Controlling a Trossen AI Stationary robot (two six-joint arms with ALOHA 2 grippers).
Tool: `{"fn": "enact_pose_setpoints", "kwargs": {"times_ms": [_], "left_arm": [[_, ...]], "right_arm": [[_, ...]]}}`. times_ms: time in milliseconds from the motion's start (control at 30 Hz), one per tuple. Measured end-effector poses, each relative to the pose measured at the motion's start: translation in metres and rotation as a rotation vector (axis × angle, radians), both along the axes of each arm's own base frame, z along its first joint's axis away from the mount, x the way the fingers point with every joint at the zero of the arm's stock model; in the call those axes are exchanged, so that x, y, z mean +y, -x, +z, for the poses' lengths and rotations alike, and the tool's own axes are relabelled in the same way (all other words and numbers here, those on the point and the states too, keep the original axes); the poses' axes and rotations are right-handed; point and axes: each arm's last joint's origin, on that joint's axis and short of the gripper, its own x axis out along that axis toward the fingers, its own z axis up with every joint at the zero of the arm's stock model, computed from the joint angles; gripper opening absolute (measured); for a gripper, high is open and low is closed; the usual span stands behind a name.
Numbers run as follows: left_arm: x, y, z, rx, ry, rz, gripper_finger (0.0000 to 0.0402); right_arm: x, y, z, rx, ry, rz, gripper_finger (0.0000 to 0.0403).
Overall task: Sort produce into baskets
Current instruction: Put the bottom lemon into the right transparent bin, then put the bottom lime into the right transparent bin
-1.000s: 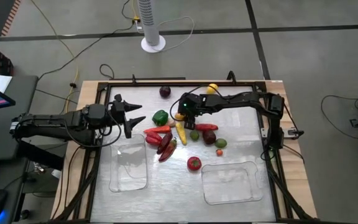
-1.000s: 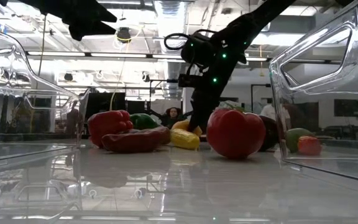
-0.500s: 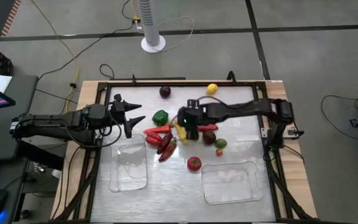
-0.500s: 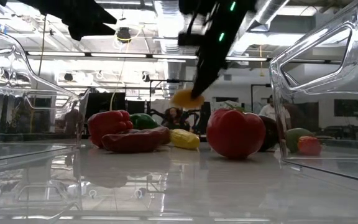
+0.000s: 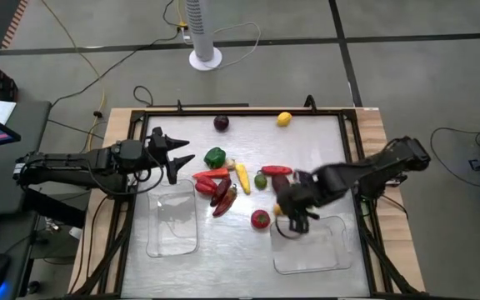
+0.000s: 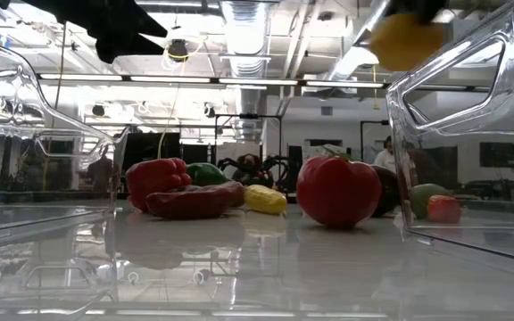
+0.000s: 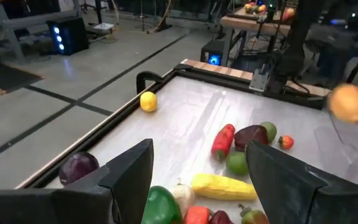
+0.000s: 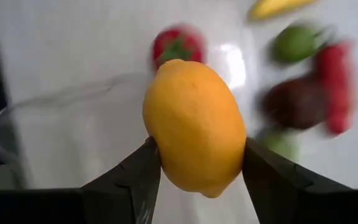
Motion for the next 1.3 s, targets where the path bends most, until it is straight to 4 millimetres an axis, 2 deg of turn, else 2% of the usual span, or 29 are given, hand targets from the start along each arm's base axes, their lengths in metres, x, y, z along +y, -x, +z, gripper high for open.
{"fn": "enact_pose_setpoints", "kwargs": {"times_ms": [200, 333, 500, 633, 800, 1000, 1133, 1300], "left_arm": [[0.0, -0.009, 0.002, -0.044, -0.003, -0.033, 0.024], [0.0, -0.023, 0.001, -0.057, -0.03, -0.064, 0.024], [-0.002, -0.037, -0.004, -0.048, -0.053, -0.144, 0.024], [-0.002, -0.039, -0.002, -0.061, -0.081, -0.154, 0.024], [-0.003, -0.033, 0.006, -0.116, -0.088, -0.169, 0.024], [-0.003, -0.028, 0.007, -0.113, -0.073, -0.184, 0.024], [-0.004, -0.026, 0.006, -0.097, -0.07, -0.185, 0.024], [-0.004, -0.026, 0.003, -0.065, -0.064, -0.186, 0.024]], "right_arm": [[0.026, 0.016, -0.034, 0.106, -0.013, -0.101, 0.0245], [0.037, 0.018, -0.053, 0.082, -0.058, -0.174, 0.0267], [0.046, 0.022, -0.054, 0.05, -0.067, -0.228, 0.0288], [0.046, 0.021, -0.055, 0.043, -0.065, -0.235, 0.0297], [0.027, 0.011, -0.054, 0.005, 0.013, -0.244, 0.0297], [-0.015, -0.002, -0.055, 0.042, 0.086, -0.244, 0.0298], [-0.043, -0.003, -0.056, 0.11, 0.14, -0.28, 0.0298], [-0.067, 0.003, -0.077, 0.202, 0.166, -0.307, 0.0298]]}}
